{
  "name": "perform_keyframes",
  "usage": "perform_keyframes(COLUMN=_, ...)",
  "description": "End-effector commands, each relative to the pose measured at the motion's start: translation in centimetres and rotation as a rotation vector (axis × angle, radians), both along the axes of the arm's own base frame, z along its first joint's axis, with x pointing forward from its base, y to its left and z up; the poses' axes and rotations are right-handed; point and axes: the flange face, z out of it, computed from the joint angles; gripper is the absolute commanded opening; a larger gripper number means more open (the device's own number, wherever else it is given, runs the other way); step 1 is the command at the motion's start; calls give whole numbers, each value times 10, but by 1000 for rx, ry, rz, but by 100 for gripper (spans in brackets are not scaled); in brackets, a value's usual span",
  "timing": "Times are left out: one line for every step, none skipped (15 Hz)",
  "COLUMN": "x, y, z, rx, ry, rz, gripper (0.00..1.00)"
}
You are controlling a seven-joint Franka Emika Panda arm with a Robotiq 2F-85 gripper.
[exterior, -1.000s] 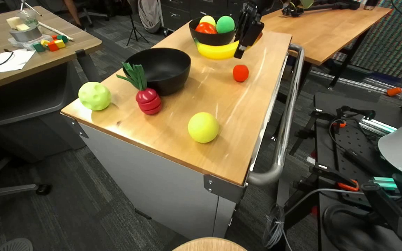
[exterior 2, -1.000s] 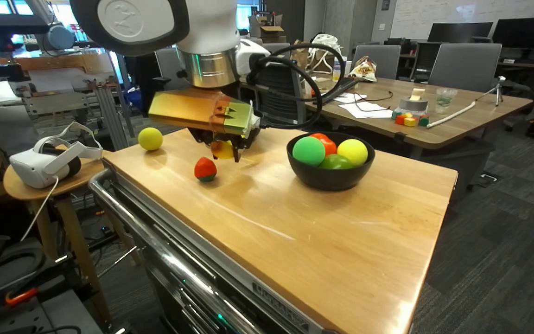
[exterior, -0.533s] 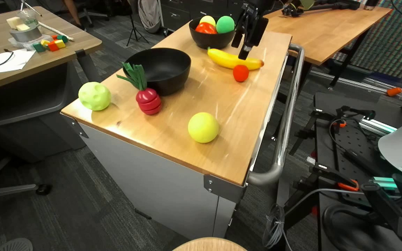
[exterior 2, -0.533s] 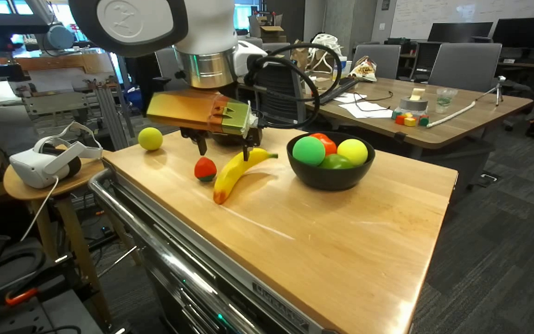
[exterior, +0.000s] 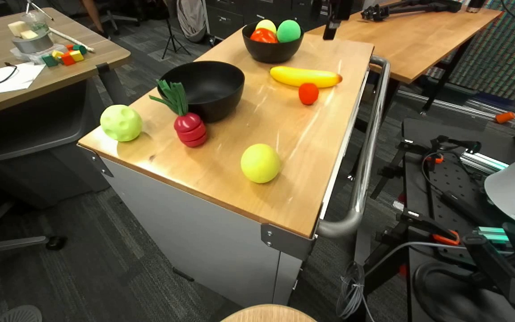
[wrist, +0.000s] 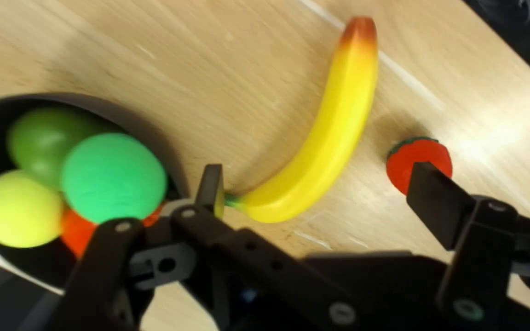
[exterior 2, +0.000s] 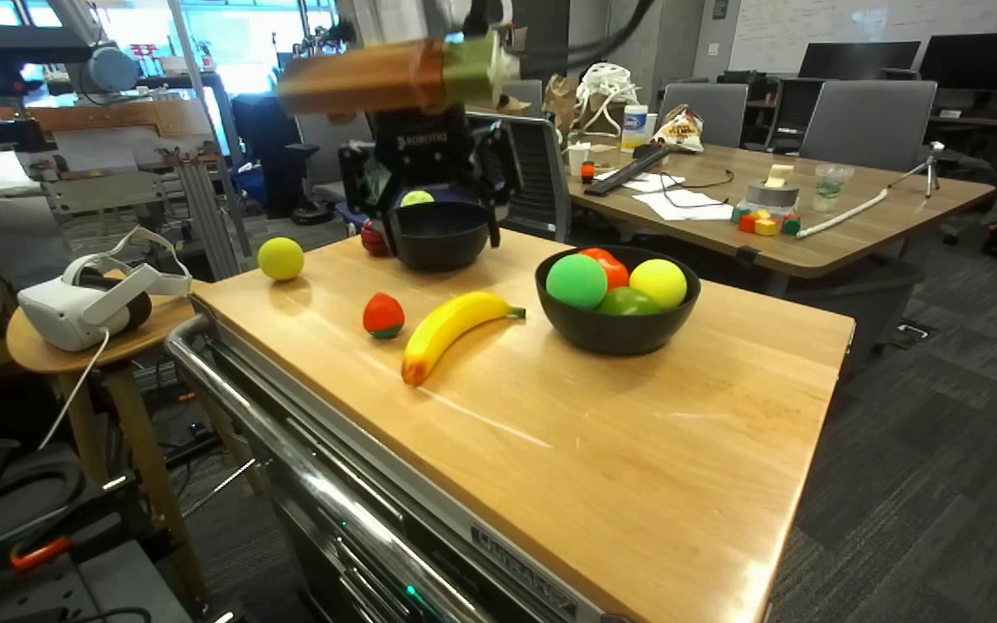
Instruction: Take all the contents from the black bowls and place them on the table one at at time starting with the left bowl then right bowl
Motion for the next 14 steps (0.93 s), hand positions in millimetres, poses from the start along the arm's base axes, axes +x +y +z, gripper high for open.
perform_keyframes(x=1, y=-7, z=23, rx=-63, ry=3, rz=-18, gripper=100)
perform_keyframes(x=2, y=-12, z=47, rx=-106, ry=-9, rz=-38, gripper=100)
perform_keyframes(x=1, y=-15, z=61, rx=-123, ry=-19, rz=-48, gripper=100)
perform_keyframes(x=0, y=-16, z=67, rx=-127, ry=-25, rz=-53, gripper=100)
perform_keyframes(x=2, y=-11, z=62, rx=-122, ry=-37, rz=-38, gripper=100)
perform_keyframes(x=7, y=-5, z=58, rx=-123, ry=-67, rz=-22, gripper=100)
perform_keyframes(x=14, y=-3, z=54, rx=-112, ry=-105, rz=1, gripper=100)
perform_keyframes(x=22, y=-6, z=49, rx=-81, ry=-167, rz=15, gripper=100)
perform_keyframes(x=30, y=-10, z=45, rx=-48, ry=-220, rz=-10, gripper=100)
perform_keyframes(x=38, y=-17, z=41, rx=-32, ry=-275, rz=-40, gripper=100)
perform_keyframes(x=45, y=-21, z=36, rx=-27, ry=-314, rz=-48, gripper=100)
perform_keyframes(x=51, y=-27, z=29, rx=-39, ry=-337, rz=-46, gripper=100)
perform_keyframes(x=56, y=-33, z=21, rx=-47, ry=-349, rz=-46, gripper=100)
perform_keyframes(x=60, y=-38, z=13, rx=-56, ry=-352, rz=-46, gripper=100)
